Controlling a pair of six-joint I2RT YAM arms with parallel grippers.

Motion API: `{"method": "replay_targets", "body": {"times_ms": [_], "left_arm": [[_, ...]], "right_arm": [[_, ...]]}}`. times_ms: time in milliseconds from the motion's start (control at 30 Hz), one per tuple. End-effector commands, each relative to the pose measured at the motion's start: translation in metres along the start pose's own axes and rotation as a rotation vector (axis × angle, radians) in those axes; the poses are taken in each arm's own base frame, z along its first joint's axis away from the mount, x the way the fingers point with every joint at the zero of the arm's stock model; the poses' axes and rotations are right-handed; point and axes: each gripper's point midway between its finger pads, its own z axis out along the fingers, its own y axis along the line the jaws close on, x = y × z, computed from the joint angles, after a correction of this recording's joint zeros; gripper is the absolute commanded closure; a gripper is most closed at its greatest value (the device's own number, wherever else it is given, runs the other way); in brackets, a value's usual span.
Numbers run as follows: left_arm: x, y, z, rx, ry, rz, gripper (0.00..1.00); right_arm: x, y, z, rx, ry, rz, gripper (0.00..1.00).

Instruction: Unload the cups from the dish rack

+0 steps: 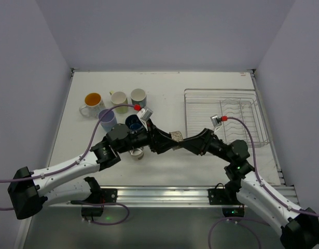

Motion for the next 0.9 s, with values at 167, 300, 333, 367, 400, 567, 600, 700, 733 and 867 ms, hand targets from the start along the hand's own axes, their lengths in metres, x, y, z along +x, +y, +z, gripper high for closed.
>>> {"method": "replay_targets", "body": {"times_ms": [167,300,333,367,400,567,600,700,733,867], "left_arm": [[-0.024,-0.007,-0.001,0.032,-0.153,-0.011,0.46],[-0.030,-0.005,-0.004,0.036,-0.218,-0.038,0.62],[-0.029,-0.002,-0.003,0.029,-0.217,-0.041,0.69],[-0.030,0.001,-0.003,0.014,-0.223,-0.042,0.76],[-0.027,0.006,-0.002,-0.010,-0.211,-0.047,0.93],[-0.036,0.026,-0.001,-0.155,-0.204,0.019,1.00],[-0.027,0.040,-0.003,-0.229,-0.155,0.029,1.00],[-0.030,0.064,-0.005,-0.390,-0.107,0.087,1.00],[-0.033,0.069,-0.001,-0.424,-0.098,0.098,1.00],[-0.020,0.113,-0.001,-0.650,0.033,0.170,1.00]], "right_arm": [[0.013,0.017,0.007,-0.083,0.011,-0.011,0.67],[0.018,0.012,0.012,-0.068,0.022,-0.011,0.67],[0.019,0.011,0.012,-0.065,0.021,-0.014,0.67],[0.020,0.009,0.013,-0.061,0.019,-0.013,0.67],[0.021,0.007,0.014,-0.053,0.021,-0.011,0.67],[0.023,-0.003,0.014,-0.016,0.026,-0.050,0.13],[0.026,-0.013,0.012,0.029,0.034,-0.044,0.06],[0.025,-0.021,0.005,0.087,0.020,-0.088,0.01],[0.022,-0.016,0.001,0.080,-0.001,-0.109,0.01],[0.015,-0.024,-0.014,0.170,-0.037,-0.202,0.01]]}}
